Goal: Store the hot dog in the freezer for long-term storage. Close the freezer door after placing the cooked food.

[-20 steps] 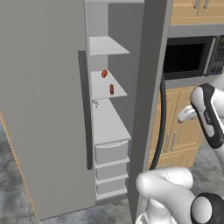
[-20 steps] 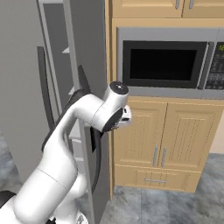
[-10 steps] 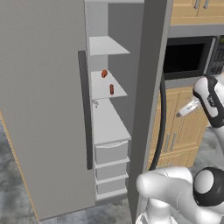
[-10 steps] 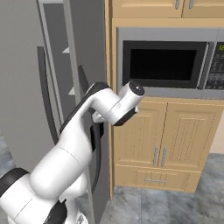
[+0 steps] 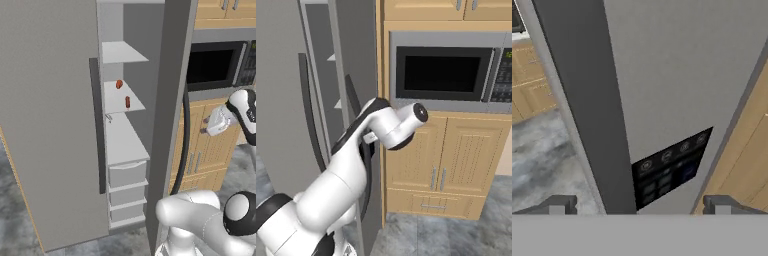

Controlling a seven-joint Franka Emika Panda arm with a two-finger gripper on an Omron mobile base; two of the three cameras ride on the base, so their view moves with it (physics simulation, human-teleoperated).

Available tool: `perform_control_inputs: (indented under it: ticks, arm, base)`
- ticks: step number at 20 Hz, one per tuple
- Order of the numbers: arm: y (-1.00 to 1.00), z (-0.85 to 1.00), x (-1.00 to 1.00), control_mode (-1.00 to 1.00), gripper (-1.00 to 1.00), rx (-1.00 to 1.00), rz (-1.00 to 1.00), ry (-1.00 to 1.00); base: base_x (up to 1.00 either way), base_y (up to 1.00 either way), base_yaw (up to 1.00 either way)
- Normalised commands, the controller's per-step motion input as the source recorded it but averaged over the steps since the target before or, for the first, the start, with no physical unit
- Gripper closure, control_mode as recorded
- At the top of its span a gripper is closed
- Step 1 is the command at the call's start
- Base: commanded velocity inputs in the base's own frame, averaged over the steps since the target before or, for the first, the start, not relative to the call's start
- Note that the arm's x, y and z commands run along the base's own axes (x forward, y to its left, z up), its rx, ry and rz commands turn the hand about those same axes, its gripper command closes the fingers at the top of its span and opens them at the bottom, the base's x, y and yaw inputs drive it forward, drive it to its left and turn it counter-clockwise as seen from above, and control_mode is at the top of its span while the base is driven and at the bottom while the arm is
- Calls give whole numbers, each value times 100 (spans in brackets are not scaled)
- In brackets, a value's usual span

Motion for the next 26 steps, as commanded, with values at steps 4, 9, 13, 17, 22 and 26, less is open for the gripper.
perform_control_inputs:
  ticks: [4,9,13,17,22,26]
  arm:
    - [19,-12,11,-100,-100,18,11,-14]
    - [4,-30,33,-100,-100,16,5,-4]
    - [3,-19,22,-100,-100,13,7,-11]
    - [11,-16,21,-100,-100,6,9,-1]
    - [4,0,3,-100,-100,0,9,0]
    - [18,0,2,-100,-100,0,10,0]
  base:
    - [0,0,0]
    - [0,0,0]
    - [0,0,0]
    - [0,0,0]
    - [0,0,0]
    - [0,0,0]
